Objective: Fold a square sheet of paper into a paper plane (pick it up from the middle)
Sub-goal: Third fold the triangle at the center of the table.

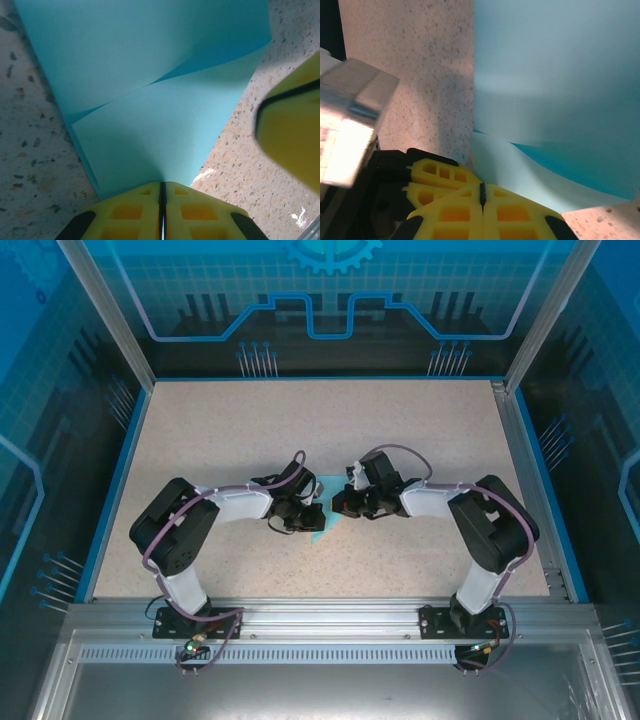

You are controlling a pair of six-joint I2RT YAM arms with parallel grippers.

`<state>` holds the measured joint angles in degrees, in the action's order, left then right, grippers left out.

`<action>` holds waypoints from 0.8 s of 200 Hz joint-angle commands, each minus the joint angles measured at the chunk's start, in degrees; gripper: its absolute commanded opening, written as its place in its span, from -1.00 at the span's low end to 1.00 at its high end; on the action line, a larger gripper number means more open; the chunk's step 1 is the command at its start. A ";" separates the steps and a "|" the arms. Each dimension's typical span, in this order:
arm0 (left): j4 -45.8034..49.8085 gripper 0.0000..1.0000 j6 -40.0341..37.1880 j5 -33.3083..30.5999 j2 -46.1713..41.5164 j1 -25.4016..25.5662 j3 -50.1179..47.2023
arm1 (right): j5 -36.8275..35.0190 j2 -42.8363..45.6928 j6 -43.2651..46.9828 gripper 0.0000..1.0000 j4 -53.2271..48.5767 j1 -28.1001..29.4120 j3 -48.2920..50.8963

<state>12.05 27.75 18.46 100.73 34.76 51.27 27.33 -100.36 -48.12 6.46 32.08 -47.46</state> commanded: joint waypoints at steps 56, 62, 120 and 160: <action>2.22 -0.79 -2.34 -3.40 0.27 0.31 -0.27 | -0.12 -6.14 -0.11 -1.00 0.50 0.50 -0.27; 2.33 -0.79 -2.33 -3.59 0.03 0.38 -0.34 | -0.94 -6.17 0.07 -1.00 0.08 0.25 0.00; 1.96 -0.70 1.23 -1.58 -7.67 0.34 -1.17 | -2.50 -6.91 0.10 -1.00 -0.43 -0.40 1.31; -3.12 -0.69 8.64 5.05 -10.56 0.34 -1.93 | -2.79 -7.13 0.07 -1.00 -0.61 -0.54 1.33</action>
<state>12.05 30.65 18.59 91.74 34.83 50.41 27.64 -105.78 -48.82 8.05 32.21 -47.46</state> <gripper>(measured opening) 0.156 0.042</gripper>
